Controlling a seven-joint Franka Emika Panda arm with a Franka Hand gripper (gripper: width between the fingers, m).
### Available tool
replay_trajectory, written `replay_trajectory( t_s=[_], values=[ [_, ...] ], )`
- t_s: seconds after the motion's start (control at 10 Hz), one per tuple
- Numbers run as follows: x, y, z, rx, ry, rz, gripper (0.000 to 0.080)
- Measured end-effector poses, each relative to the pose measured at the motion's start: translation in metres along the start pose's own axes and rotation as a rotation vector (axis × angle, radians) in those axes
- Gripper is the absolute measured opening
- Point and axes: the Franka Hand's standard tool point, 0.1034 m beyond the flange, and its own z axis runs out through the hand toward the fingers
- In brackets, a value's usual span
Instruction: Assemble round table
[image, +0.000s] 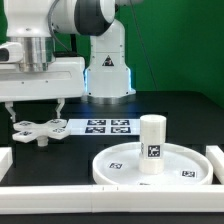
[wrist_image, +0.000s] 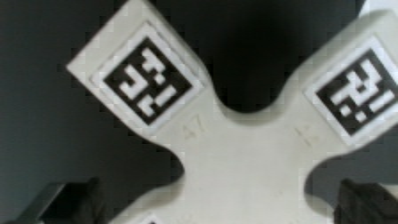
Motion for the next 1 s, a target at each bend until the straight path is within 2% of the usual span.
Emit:
replay_trajectory(
  t_s=[0.2, 0.6, 1.0],
  values=[
    [-0.003, 0.0, 0.004, 0.004, -0.007, -0.001, 0.0649],
    [0.008, -0.004, 0.001, 0.006, -0.005, -0.007, 0.0649],
    [0.006, -0.006, 0.007, 0.011, -0.015, -0.011, 0.0649]
  ],
)
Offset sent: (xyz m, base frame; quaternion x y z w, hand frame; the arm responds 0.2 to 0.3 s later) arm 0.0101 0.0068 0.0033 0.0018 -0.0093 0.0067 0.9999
